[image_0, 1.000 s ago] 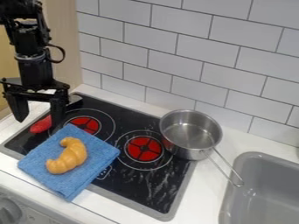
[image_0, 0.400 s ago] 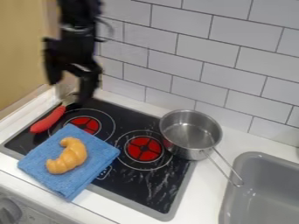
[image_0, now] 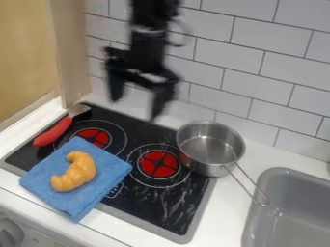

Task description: Moved the red spoon to the left of the burner

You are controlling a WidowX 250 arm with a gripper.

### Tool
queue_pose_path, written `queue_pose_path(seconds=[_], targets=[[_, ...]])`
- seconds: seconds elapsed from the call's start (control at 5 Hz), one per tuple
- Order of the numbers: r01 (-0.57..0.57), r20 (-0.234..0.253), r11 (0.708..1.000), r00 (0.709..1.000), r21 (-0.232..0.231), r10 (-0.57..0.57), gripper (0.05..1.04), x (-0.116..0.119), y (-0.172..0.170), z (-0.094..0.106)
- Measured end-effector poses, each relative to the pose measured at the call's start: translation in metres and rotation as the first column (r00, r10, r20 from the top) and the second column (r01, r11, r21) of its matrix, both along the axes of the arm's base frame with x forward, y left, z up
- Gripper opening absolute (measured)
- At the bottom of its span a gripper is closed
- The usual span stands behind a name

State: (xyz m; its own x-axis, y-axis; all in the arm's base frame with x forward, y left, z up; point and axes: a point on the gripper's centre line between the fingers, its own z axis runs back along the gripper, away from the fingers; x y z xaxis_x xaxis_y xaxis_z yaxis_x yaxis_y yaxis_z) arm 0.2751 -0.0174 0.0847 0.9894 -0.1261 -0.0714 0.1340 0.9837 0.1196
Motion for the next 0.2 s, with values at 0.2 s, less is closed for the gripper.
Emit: queue_pose_path(seconds=[0.2], targets=[[0.030,-0.045,0.998,0.998,-0.052,-0.033,0.999,-0.0030,-0.0323,-0.0049]])
